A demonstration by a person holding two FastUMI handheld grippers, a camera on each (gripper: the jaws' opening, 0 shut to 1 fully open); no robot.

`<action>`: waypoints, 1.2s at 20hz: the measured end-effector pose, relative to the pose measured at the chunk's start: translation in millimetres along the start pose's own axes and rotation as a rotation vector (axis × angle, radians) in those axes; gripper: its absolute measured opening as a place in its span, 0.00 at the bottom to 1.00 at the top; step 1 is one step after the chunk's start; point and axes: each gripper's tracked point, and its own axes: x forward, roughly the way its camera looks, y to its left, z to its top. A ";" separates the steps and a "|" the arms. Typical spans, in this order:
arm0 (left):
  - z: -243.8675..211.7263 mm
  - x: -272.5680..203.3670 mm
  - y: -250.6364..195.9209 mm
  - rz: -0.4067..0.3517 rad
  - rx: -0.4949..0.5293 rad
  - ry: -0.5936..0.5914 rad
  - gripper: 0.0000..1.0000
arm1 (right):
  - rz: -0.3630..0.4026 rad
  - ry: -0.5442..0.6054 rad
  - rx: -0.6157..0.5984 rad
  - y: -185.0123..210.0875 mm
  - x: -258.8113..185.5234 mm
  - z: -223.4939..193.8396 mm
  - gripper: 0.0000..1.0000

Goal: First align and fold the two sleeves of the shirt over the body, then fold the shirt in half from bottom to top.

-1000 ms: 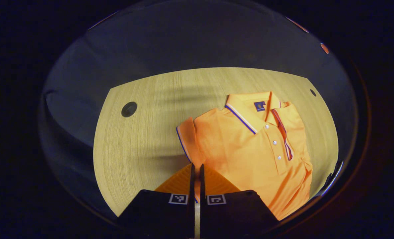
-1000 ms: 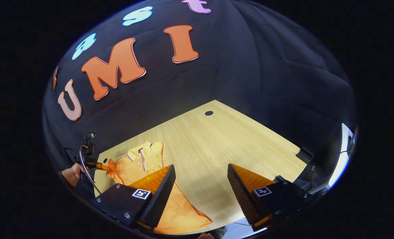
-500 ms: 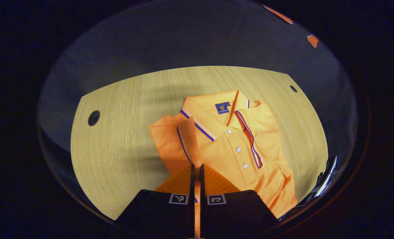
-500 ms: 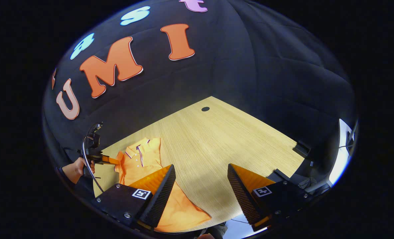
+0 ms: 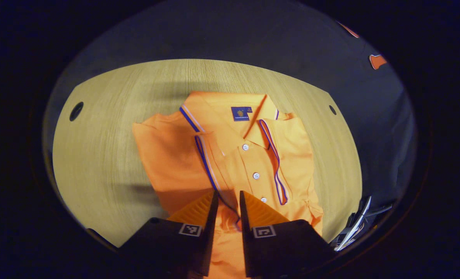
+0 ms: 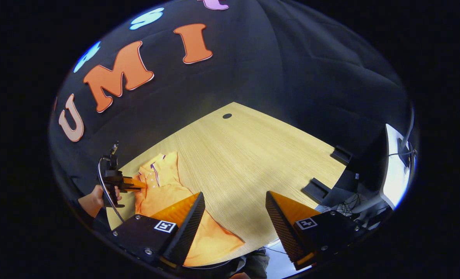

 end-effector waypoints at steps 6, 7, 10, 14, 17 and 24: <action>-17.3 -30.7 -2.4 0.033 0.053 -0.057 0.92 | 0.091 0.027 -0.080 28.1 25.1 4.5 0.96; -18.5 -40.2 -1.2 0.048 0.050 -0.079 0.95 | 0.109 0.034 -0.105 32.3 28.3 4.6 0.96; -25.7 -73.9 -3.3 0.062 0.023 -0.166 0.96 | 0.157 0.037 -0.189 42.1 38.8 9.3 0.96; -18.4 -137.2 -17.8 0.034 0.071 -0.462 0.96 | 0.224 0.069 -0.264 54.2 50.5 1.3 0.96; -46.0 -170.2 -9.4 0.134 0.151 -0.532 0.95 | 0.265 0.091 -0.302 56.8 56.4 -6.4 0.96; -136.1 -187.3 0.3 0.255 0.137 -0.501 0.96 | 0.321 0.147 -0.401 50.6 61.4 -35.7 0.96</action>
